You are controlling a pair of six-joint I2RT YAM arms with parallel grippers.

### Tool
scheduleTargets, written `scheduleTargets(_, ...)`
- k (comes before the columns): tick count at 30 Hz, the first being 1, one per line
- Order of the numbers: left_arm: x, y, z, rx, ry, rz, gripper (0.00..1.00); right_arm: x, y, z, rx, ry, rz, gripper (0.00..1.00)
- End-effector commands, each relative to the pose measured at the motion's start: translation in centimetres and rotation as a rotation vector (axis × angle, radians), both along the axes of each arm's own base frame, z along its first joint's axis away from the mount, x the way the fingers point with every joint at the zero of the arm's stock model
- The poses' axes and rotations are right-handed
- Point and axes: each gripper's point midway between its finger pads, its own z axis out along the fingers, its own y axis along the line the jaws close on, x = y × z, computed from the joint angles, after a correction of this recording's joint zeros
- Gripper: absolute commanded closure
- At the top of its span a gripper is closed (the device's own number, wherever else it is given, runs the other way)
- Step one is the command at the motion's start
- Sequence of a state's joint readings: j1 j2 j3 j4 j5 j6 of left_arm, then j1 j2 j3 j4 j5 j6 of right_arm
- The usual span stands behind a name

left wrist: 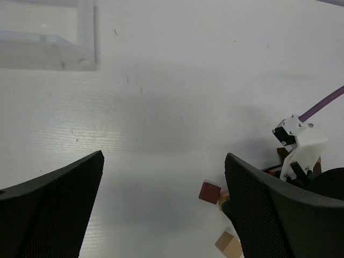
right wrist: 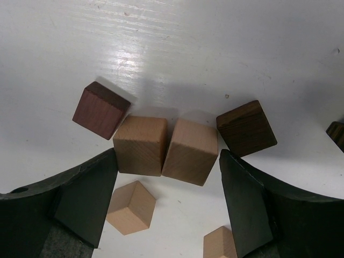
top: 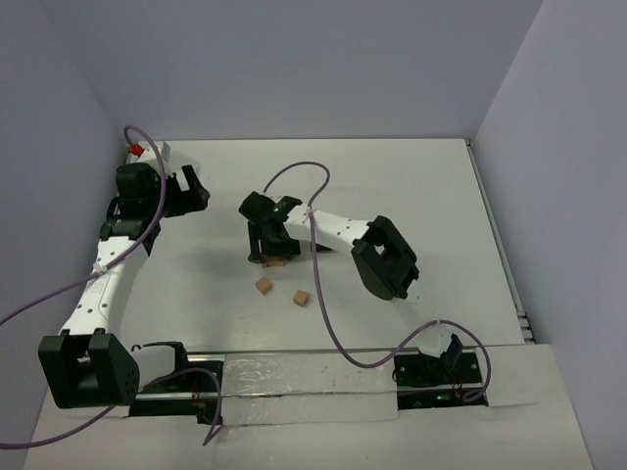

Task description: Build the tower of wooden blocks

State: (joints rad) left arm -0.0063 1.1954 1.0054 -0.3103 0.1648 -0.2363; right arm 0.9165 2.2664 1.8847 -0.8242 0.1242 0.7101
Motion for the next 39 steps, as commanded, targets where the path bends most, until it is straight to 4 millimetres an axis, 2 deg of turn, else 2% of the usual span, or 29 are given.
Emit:
scheduleTargets(1,0.8,-0.2,1.6,-0.02,-0.052,-0.007,0.01,1.1,0.3,0.3,0.004,-0.032,-0.026,0.19)
scheduleTargets(14,0.8,-0.2,1.5,-0.02,-0.05,-0.007,0.01,1.0,0.4,0.3,0.015,-0.023,-0.018,0.27)
scheduleTargets(19,0.8,-0.1,1.4,-0.016,-0.049,-0.004,0.01,0.8,0.4,1.1,0.027,-0.03,-0.016,0.31)
scheduleTargets(24,0.9,0.0,1.7,-0.012,-0.052,0.004,0.01,0.7,0.2,3.6,0.055,-0.066,-0.015,0.42)
scheduleTargets(29,1.0,0.2,1.9,-0.007,-0.055,0.01,0.01,0.5,-0.5,7.5,0.09,-0.134,-0.009,0.52)
scheduleTargets(33,1.0,0.2,2.1,-0.009,-0.06,0.012,0.01,0.3,-2.0,10.5,0.104,-0.2,-0.005,0.56)
scheduleTargets(39,1.0,0.4,2.5,0.002,-0.07,0.02,0.01,0.0,-4.7,12.5,0.09,-0.278,-0.002,0.57)
